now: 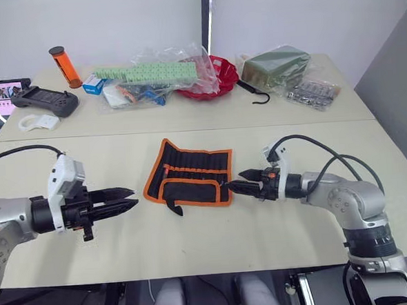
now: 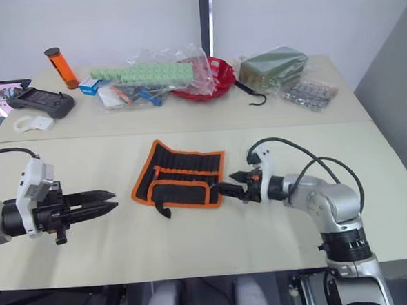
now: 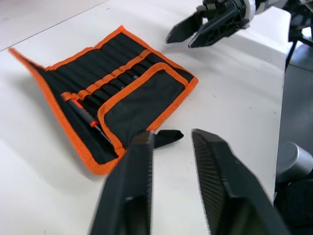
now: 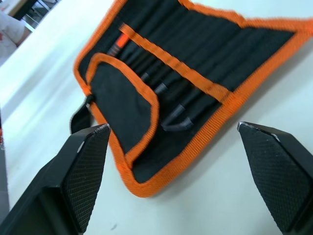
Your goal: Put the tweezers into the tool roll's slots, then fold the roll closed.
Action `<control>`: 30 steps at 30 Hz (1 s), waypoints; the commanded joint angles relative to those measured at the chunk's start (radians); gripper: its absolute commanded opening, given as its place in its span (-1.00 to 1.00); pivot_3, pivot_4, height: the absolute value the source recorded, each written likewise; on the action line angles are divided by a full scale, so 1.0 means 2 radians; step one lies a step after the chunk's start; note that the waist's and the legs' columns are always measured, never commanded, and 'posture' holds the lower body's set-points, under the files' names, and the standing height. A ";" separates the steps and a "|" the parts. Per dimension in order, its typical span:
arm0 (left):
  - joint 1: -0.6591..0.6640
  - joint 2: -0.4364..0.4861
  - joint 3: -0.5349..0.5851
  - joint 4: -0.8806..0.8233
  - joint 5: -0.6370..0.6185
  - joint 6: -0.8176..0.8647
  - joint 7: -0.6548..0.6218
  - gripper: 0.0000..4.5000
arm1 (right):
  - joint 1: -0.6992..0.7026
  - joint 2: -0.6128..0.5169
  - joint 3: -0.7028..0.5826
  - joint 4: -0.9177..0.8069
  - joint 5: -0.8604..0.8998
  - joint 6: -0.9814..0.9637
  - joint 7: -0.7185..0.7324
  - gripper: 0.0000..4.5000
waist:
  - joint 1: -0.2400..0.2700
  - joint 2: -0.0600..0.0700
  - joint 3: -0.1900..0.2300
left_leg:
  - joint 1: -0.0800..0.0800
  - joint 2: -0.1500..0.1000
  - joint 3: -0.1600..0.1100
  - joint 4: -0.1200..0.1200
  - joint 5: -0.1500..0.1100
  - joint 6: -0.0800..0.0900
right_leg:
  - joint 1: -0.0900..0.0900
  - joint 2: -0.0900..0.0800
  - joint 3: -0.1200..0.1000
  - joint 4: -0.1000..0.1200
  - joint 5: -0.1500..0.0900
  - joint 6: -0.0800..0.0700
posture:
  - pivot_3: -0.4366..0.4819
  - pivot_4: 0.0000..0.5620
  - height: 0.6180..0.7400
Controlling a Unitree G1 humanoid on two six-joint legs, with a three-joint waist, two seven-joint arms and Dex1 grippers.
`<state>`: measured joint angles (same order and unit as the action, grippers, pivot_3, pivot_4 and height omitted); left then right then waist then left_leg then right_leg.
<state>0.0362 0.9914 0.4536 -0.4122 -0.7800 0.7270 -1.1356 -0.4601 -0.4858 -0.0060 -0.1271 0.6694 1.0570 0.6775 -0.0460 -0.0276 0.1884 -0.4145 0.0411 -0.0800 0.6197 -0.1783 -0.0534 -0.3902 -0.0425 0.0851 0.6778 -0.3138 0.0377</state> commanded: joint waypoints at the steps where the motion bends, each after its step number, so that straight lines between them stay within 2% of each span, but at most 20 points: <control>1: 0.022 0.006 0.043 -0.033 -0.018 0.013 0.007 0.26 | -0.018 0.002 0.000 0.018 0.000 0.001 0.005 1.00 | 0.000 0.000 0.000 | 0.000 0.000 0.000 0.000 0.000 0.000 | 0.000 0.000 0.000 0.000 0.000 0.000 | -0.05 -0.47 1.00; 6: 0.053 -0.002 0.072 -0.055 -0.020 0.016 0.019 0.99 | -0.033 0.012 0.005 0.052 0.004 0.015 0.009 1.00 | 0.000 0.000 0.000 | 0.000 0.000 0.000 -0.001 0.000 0.000 | 0.000 0.000 0.000 0.000 0.000 0.000 | -0.05 -0.47 1.00; 13: 0.072 -0.002 0.078 -0.068 -0.025 0.018 0.028 0.99 | -0.046 0.038 0.007 0.068 0.010 0.050 0.003 1.00 | -0.001 0.000 0.000 | 0.001 0.000 0.000 -0.002 0.000 0.000 | 0.000 0.000 0.000 0.000 0.000 0.000 | -0.05 -0.47 1.00; 14: 0.073 -0.002 0.078 -0.070 -0.025 0.017 0.028 1.00 | -0.045 0.041 0.006 0.069 0.010 0.053 0.003 0.77 | -0.002 0.000 0.000 | 0.001 0.000 0.000 -0.002 0.000 0.000 | 0.000 0.001 0.001 0.000 0.000 0.000 | -0.05 -0.47 1.00; 16: 0.076 0.000 0.075 -0.073 -0.023 0.013 0.025 1.00 | -0.045 0.046 0.002 0.071 0.011 0.057 0.000 0.51 | -0.002 0.000 0.000 | 0.001 0.000 0.001 -0.002 0.000 0.000 | 0.000 0.001 0.001 0.000 0.000 0.000 | -0.05 -0.47 1.00; 25: 0.070 0.000 0.057 -0.066 -0.008 -0.007 0.025 1.00 | -0.032 0.049 -0.027 0.068 0.020 0.064 -0.003 -0.90 | 0.000 0.000 0.000 | 0.001 0.000 0.001 -0.002 0.000 0.000 | 0.000 0.001 0.001 0.000 0.000 0.000 | -0.05 -0.47 1.00; 26: 0.066 0.001 0.053 -0.062 -0.006 -0.008 0.026 1.00 | -0.033 0.048 -0.032 0.066 0.024 0.067 -0.003 -0.99 | 0.000 0.000 0.000 | 0.001 0.000 0.001 -0.002 0.000 0.000 | 0.000 0.001 0.001 0.000 0.000 0.000 | -0.05 -0.47 1.00; 30: 0.054 -0.001 0.040 -0.053 -0.007 -0.006 0.029 1.00 | -0.034 0.038 -0.052 0.059 0.036 0.076 0.002 -0.99 | 0.001 0.000 0.000 | 0.001 0.000 0.001 -0.002 0.000 0.000 | 0.000 0.000 0.001 0.000 0.000 0.000 | -0.05 -0.47 1.00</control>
<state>0.1541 0.9843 0.5306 -0.5197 -0.7893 0.7260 -1.0793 -0.5288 -0.3931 -0.0653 0.0279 0.7132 1.2027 0.6726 -0.0444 -0.0274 0.1887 -0.4124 0.0417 -0.0778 0.6152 -0.1782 -0.0534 -0.3910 -0.0415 0.0875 0.6772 -0.3139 0.0369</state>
